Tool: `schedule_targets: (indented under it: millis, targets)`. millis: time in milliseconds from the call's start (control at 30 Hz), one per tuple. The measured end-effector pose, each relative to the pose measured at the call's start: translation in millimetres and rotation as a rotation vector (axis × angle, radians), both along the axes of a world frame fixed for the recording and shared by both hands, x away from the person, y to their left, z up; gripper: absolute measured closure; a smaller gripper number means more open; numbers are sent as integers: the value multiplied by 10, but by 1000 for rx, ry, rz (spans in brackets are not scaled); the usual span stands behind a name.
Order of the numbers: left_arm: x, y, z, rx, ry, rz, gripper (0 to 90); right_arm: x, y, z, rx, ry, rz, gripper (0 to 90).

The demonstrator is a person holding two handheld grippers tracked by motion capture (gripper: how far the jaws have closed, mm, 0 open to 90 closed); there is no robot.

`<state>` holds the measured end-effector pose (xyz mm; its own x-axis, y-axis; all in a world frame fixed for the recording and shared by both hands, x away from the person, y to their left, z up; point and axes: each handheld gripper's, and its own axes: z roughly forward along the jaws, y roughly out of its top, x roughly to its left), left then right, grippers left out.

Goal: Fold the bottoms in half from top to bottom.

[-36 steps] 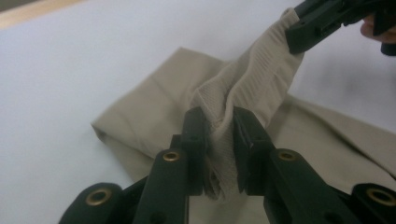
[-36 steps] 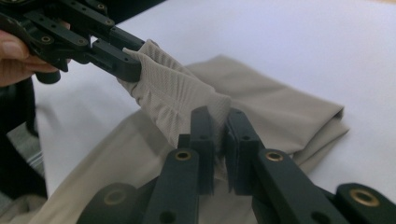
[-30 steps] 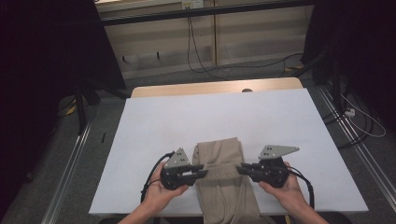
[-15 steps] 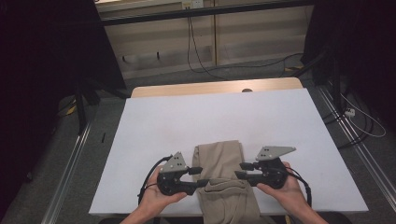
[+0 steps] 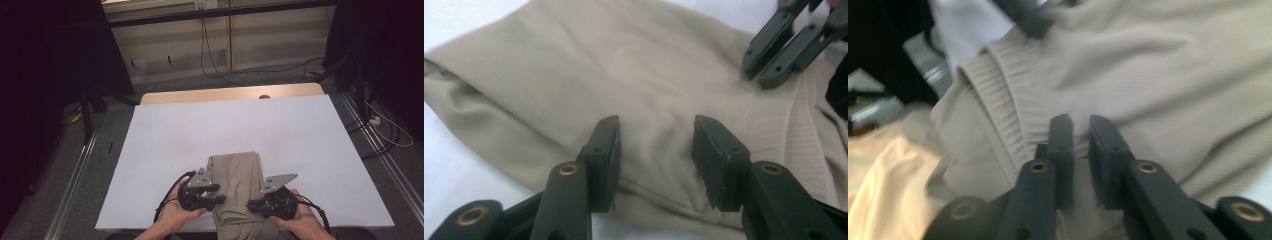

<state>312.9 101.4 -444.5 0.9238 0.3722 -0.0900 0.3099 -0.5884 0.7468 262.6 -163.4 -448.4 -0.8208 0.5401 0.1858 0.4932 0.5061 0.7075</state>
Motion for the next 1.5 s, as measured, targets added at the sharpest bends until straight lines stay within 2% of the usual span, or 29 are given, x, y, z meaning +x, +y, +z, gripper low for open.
schedule_targets:
  millis: [33, 100, 200, 233, 300, 333, 400, 467, 500, 533, 600, 667, 700, 767, 833, 900, 933, 1000, 1067, 1100, 1133, 1200, 1233, 1267, 1333, 1367, 1400, 1500]
  targets:
    - [-21, 10, -14, -5, 9, 0, 539, 0, 0, 0, 0, 0, 0, 822]
    - [-71, 24, -46, 14, 12, -5, 542, -1, 1, -6, 5, 13, 10, 817]
    - [-134, 45, -46, 39, 27, -32, 560, 21, -25, -6, 9, 25, 3, 714]
    - [-152, 50, -35, 44, 41, -34, 602, 31, -34, 1, 10, 20, -4, 677]
    - [-183, 61, -29, 56, 40, -39, 627, 51, -59, 28, 15, 6, -22, 629]
    - [-191, 65, -21, 50, 53, -34, 626, 65, -76, 40, 23, -3, -32, 605]
    - [-160, 84, 0, 27, 50, -26, 591, 107, -115, 59, 39, -8, -62, 544]
    - [-91, 102, 16, 25, 37, 0, 498, 172, -159, 73, 49, -16, -95, 510]
    - [-2, 123, 30, 10, 26, 36, 434, 251, -195, 85, 56, -30, -134, 449]
    - [-2, 123, 30, 10, 26, 36, 399, 251, -195, 85, 56, -30, -134, 449]
    - [113, 150, 46, -18, 21, 81, 369, 335, -224, 114, 47, -53, -149, 423]
    - [243, 167, 69, -23, 1, 133, 331, 438, -248, 152, 38, -66, -167, 405]
    - [307, 169, 81, -20, -13, 161, 318, 493, -260, 173, 31, -77, -172, 410]
    - [439, 173, 102, -18, -30, 179, 314, 626, -277, 219, -1, -101, -192, 419]
    - [579, 150, 117, -1, -67, 196, 279, 783, -292, 255, -11, -101, -197, 416]
    - [751, 131, 122, -28, -52, 236, 291, 953, -298, 258, -24, -91, -212, 415]
    - [840, 124, 123, -25, -42, 268, 293, 1024, -298, 253, -35, -87, -226, 422]
    - [993, 117, 107, -47, -56, 325, 322, 1161, -299, 226, -48, -93, -248, 426]
    - [1122, 92, 72, -34, -27, 321, 312, 1273, -295, 179, -30, -95, -268, 443]
    - [1148, 92, 62, -31, -29, 317, 308, 1326, -283, 138, -23, -88, -273, 451]
    - [1162, 93, 39, -50, -12, 323, 293, 1351, -276, 108, -13, -86, -278, 466]
    - [1170, 85, 8, -39, 19, 329, 274, 1398, -251, 21, 5, -74, -300, 489]
    - [1166, 87, 9, -34, 16, 319, 276, 1412, -236, -26, -12, -80, -330, 500]
    - [1160, 93, 12, -29, 15, 312, 279, 1422, -232, -52, -13, -77, -337, 518]
    - [1156, 102, 6, -38, 36, 301, 279, 1443, -216, -95, -20, -53, -320, 521]
    - [1161, 102, -13, -40, 44, 290, 283, 1434, -213, -100, -24, -58, -322, 514]
    - [1161, 87, -30, -25, 51, 286, 300, 1407, -201, -110, -27, -59, -312, 479]
    - [1144, 59, -17, -34, 62, 268, 336, 1390, -186, -109, -36, -59, -308, 477]
